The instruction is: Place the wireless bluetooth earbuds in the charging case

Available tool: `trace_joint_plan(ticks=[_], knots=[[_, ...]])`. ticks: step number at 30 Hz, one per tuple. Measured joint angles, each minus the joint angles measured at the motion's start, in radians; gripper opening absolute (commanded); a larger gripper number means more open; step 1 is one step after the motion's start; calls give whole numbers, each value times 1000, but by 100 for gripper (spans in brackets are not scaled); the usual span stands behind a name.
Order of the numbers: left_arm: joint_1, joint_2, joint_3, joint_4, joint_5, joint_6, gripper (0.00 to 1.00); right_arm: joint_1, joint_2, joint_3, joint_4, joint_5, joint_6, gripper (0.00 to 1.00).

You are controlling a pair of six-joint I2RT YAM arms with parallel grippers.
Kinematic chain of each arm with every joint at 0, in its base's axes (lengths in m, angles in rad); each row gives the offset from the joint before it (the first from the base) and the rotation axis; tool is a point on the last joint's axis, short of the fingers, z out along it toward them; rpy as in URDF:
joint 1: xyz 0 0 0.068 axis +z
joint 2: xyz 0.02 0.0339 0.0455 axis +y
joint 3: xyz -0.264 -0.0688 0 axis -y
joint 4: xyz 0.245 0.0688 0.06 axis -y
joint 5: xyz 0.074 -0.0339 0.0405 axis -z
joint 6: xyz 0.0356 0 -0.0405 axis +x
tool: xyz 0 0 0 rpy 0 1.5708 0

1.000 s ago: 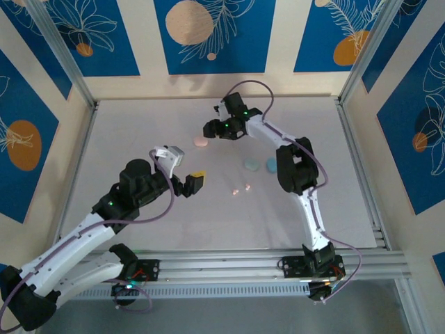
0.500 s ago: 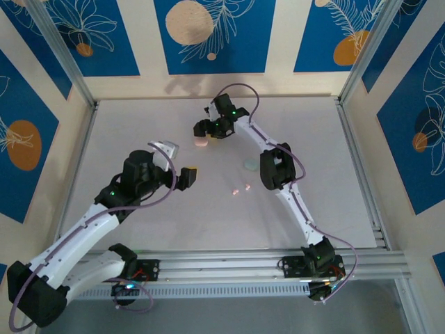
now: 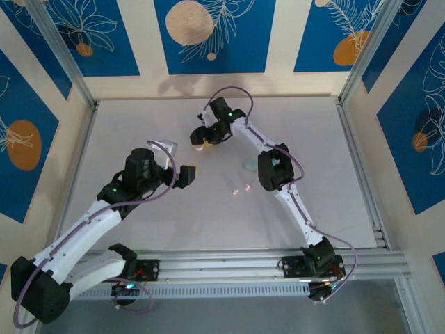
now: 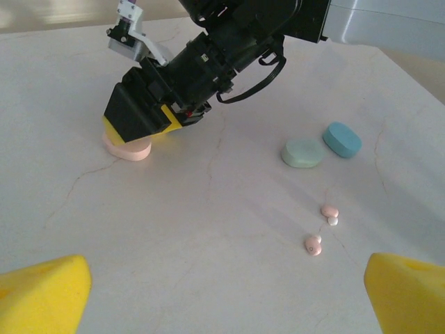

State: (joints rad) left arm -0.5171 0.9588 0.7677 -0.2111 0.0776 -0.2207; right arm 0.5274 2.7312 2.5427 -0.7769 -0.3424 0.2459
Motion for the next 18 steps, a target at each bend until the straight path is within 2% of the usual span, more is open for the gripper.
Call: trace_joint_plan(ticks=[8,15,18], knots=[[0,-10,10,-15,0,-10,100,85,-23,-8,-22,270,-129,75],[0,-29,13,-18,0,-10,100,130,-23,-7,-23,439,-217,67],[0,-32,14,-24,0,-10,100,135,-23,-7,-22,476,-238,59]])
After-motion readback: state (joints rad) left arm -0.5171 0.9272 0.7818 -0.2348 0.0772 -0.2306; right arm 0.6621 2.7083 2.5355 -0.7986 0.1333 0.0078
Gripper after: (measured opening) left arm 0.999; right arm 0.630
